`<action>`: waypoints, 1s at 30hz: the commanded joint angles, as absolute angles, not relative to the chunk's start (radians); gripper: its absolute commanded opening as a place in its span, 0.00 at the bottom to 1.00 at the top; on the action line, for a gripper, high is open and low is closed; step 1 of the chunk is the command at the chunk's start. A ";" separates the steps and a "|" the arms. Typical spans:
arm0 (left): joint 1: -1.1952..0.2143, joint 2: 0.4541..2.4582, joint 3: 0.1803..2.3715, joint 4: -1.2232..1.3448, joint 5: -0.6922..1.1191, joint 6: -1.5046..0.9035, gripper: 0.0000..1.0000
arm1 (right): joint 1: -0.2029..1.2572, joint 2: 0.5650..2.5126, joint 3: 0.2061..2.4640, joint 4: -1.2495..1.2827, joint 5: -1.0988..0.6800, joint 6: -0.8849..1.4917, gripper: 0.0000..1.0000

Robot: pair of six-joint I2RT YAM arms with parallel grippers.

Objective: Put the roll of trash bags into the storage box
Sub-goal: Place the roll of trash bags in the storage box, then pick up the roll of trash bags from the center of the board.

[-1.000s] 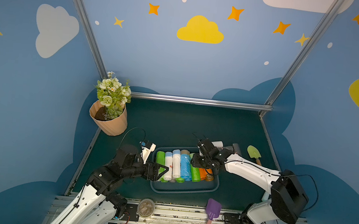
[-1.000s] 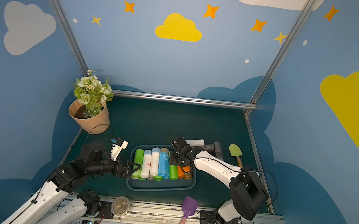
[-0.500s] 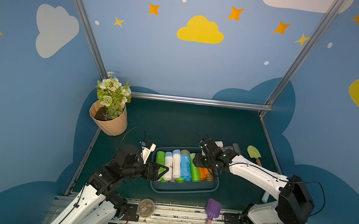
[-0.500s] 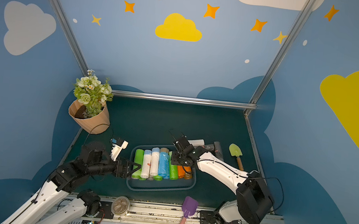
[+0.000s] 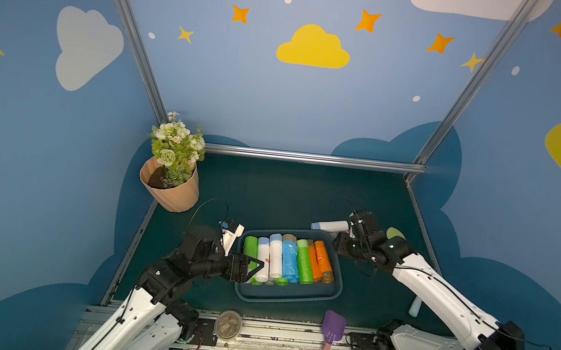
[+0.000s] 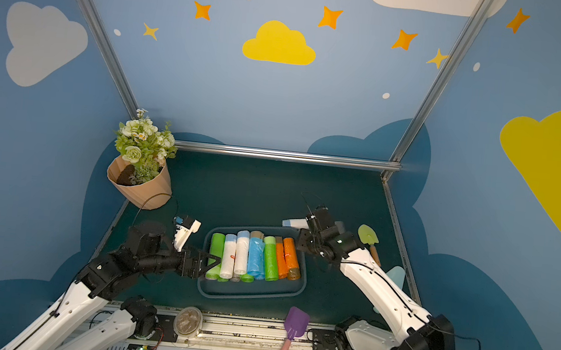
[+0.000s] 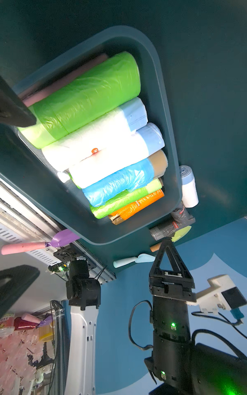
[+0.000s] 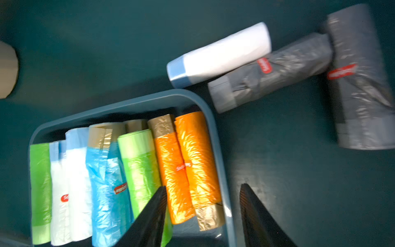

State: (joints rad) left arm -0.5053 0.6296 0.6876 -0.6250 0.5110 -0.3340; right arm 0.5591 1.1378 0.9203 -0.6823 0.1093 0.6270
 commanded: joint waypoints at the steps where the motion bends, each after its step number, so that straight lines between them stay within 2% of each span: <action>1: -0.503 0.635 0.691 -0.607 0.523 -0.331 1.00 | 0.459 1.082 0.893 -0.777 0.116 0.546 0.55; 6: -0.504 0.645 0.691 -0.609 0.522 -0.331 1.00 | 0.250 1.077 0.909 -0.821 0.066 0.441 0.56; 13: -0.502 0.678 0.697 -0.598 0.516 -0.342 1.00 | 0.094 1.138 0.903 -0.781 0.019 0.357 0.55; 15: -0.509 0.700 0.690 -0.524 0.519 -0.388 1.00 | 0.057 1.162 0.897 -0.764 0.004 0.340 0.55; 20: -0.577 0.774 0.689 -0.320 0.468 -0.466 1.00 | -0.008 1.224 0.912 -0.752 -0.031 0.315 0.55; 30: -0.773 0.994 0.818 -0.221 0.263 -0.431 1.00 | -0.043 1.398 0.948 -0.680 -0.027 0.301 0.56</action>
State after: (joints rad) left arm -0.7353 0.9634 0.7826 -0.2844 0.3298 -0.4423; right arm -0.0319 1.3594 0.9146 -0.7097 -0.0113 0.3199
